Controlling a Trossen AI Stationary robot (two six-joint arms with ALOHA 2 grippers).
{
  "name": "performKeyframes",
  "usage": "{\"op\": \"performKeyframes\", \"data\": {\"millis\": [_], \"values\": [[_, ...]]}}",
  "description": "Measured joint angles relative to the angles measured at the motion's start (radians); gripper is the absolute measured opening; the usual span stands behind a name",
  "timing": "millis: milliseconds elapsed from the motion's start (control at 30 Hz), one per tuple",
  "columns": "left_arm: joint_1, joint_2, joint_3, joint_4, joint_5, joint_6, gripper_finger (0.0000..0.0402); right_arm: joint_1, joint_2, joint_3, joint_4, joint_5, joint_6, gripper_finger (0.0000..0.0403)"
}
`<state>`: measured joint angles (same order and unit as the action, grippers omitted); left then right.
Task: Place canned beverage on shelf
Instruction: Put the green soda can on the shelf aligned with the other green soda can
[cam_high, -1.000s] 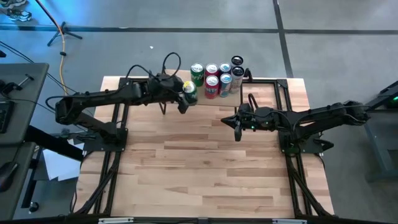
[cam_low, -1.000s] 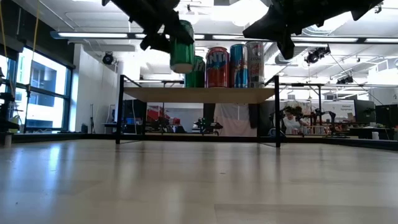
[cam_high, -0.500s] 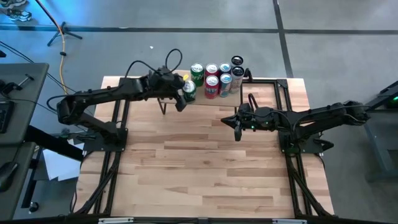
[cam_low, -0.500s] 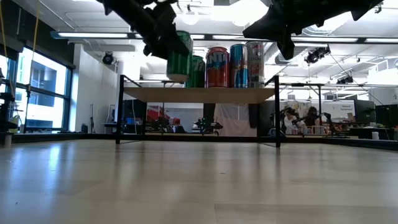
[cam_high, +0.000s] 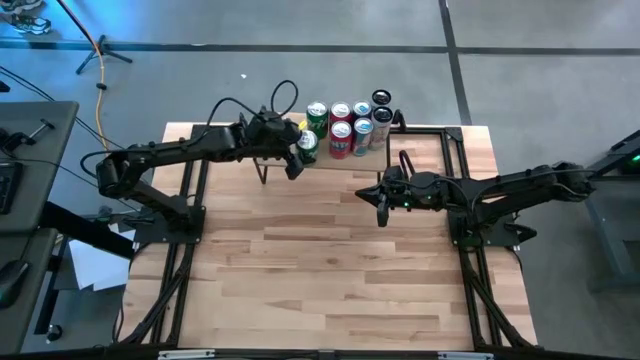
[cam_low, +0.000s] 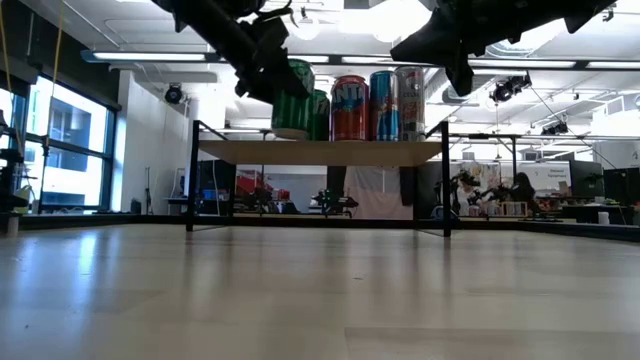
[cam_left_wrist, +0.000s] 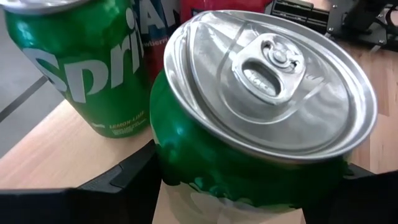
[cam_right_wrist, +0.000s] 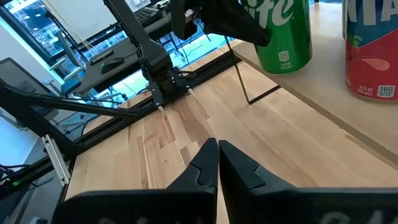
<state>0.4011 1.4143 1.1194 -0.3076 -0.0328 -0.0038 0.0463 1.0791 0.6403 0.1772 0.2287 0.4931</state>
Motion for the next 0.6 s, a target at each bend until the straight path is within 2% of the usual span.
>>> {"op": "performKeyframes", "data": {"millis": [467, 600], "values": [[0.004, 0.002, 0.000, -0.006, -0.007, 0.014, 0.0251, 0.000, 0.000, 0.000, 0.000, 0.000, -0.003, 0.0000], [0.028, 0.034, 0.003, 0.008, -0.010, -0.029, 0.0251, 0.000, 0.001, 0.000, 0.000, 0.000, 0.000, 0.0000]]}}
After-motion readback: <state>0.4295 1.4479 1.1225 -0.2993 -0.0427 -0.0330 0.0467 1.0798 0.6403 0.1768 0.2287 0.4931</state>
